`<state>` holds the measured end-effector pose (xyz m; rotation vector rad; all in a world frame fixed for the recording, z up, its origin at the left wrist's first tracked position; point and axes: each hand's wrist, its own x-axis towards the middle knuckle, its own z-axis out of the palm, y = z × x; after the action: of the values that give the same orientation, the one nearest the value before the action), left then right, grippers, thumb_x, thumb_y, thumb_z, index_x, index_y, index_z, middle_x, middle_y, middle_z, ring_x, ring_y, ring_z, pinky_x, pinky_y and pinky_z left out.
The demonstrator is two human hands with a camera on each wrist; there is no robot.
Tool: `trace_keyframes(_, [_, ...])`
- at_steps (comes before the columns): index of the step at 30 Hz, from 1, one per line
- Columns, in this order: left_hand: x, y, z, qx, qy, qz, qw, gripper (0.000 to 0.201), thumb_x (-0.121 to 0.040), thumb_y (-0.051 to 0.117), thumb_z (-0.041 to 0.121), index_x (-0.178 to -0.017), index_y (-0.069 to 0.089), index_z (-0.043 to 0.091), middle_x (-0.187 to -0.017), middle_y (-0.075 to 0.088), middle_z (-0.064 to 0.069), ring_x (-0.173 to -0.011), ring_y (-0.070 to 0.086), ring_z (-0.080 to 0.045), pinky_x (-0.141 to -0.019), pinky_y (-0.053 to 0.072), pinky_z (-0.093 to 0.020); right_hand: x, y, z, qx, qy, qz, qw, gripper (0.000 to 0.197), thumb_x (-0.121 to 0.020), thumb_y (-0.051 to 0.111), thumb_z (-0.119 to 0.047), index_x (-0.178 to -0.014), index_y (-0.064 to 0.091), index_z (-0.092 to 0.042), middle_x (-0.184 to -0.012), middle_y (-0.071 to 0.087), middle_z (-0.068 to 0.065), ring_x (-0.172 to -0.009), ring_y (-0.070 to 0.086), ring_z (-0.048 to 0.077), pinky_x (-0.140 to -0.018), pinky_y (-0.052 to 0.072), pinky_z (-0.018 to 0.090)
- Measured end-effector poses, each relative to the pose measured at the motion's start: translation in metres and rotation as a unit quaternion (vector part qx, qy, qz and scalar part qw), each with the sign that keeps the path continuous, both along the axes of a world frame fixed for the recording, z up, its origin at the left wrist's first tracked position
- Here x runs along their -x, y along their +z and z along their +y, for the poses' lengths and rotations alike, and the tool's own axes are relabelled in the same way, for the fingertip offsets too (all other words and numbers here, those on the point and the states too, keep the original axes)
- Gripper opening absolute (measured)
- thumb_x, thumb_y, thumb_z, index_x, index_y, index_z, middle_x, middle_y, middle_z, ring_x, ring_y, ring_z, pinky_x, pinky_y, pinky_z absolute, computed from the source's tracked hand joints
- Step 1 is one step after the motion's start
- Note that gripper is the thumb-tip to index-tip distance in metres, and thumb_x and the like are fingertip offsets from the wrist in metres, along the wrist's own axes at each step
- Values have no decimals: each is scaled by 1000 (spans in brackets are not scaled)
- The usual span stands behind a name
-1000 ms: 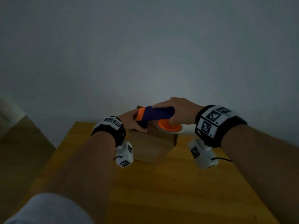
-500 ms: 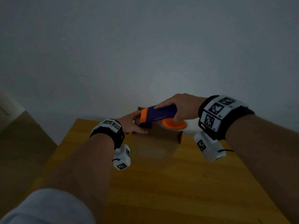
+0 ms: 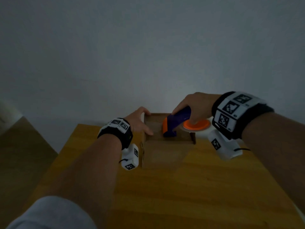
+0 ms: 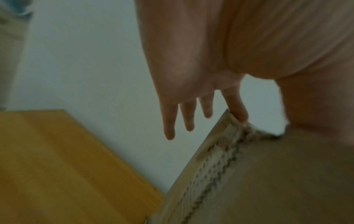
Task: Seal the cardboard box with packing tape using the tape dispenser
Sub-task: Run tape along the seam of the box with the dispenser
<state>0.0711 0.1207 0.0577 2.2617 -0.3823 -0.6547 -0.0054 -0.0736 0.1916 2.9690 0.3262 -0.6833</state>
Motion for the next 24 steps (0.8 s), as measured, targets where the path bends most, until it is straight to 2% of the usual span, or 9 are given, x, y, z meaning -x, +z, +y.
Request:
trace_keyframes(2, [6, 2, -7, -23, -55, 17, 998, 115, -61, 87, 33, -147, 12, 35, -158, 13, 0, -145, 19, -25, -112, 32, -41, -4, 4, 7, 26, 10, -6, 1000, 60, -79, 61, -6, -132, 55, -33, -125, 59, -4, -92, 51, 12, -76, 45, 26])
trace_keyframes(4, [14, 1, -16, -121, -126, -18, 984, 131, -58, 84, 47, -148, -10, 40, -160, -7, -1, -148, 2, -26, -117, 21, -49, -7, 5, 15, 44, 11, -4, 999, 58, -79, 60, -5, -131, 56, -32, -125, 60, -5, -92, 50, 12, -77, 44, 27])
trace_keyframes(7, [20, -3, -28, -214, -168, -69, 960, 139, -50, 82, 61, -144, -20, 46, -158, -22, -8, -147, -12, -32, -117, 15, -56, -10, 5, 23, 66, 11, -1, 998, 55, -80, 60, -4, -128, 59, -32, -123, 62, -6, -91, 51, 12, -77, 44, 27])
trace_keyframes(9, [22, -2, -30, -224, -173, -71, 956, 141, -48, 83, 60, -143, -20, 47, -158, -21, -9, -147, -11, -33, -116, 18, -56, -10, 6, 27, 76, 10, 1, 997, 55, -79, 60, -4, -126, 61, -32, -120, 64, -6, -90, 54, 13, -76, 46, 28])
trace_keyframes(13, [23, -4, -27, -187, -150, -78, 968, 137, -50, 87, 46, -144, -12, 48, -159, -2, -12, -143, 20, -37, -108, 38, -52, -11, 10, 33, 84, 5, 1, 996, 53, -77, 59, -4, -123, 63, -31, -116, 65, -6, -86, 54, 13, -74, 44, 26])
trace_keyframes(17, [28, 1, -29, -122, -127, -124, 977, 125, -53, 86, 35, -145, 2, 45, -151, 11, -9, -132, 37, -39, -99, 48, -48, -9, 19, 34, 99, -6, -6, 995, 53, -76, 59, -4, -121, 64, -33, -100, 60, -12, -76, 55, 9, -65, 45, 23])
trace_keyframes(20, [28, 15, -37, -109, -136, -137, 975, 119, -54, 85, 33, -146, 9, 41, -147, 16, -10, -127, 42, -38, -96, 50, -46, -5, 29, 33, 115, -29, -7, 993, 53, -76, 59, -3, -119, 63, -33, -96, 61, -14, -72, 54, 6, -61, 45, 21])
trace_keyframes(21, [29, 18, -41, -114, -139, -137, 974, 119, -54, 85, 32, -146, 10, 40, -148, 15, -10, -127, 42, -38, -96, 50, -46, -3, 31, 33, 123, -35, -8, 992, 52, -77, 58, -3, -120, 64, -32, -89, 59, -16, -70, 52, 6, -60, 44, 20])
trace_keyframes(24, [34, 26, -52, -141, -157, -139, 967, 119, -56, 85, 33, -147, 9, 41, -151, 11, -10, -134, 35, -38, -99, 48, -49, 1, 31, 32, 143, -53, -15, 988, 46, -81, 56, -3, -120, 65, -26, -73, 48, -19, -59, 41, -1, -48, 33, 14])
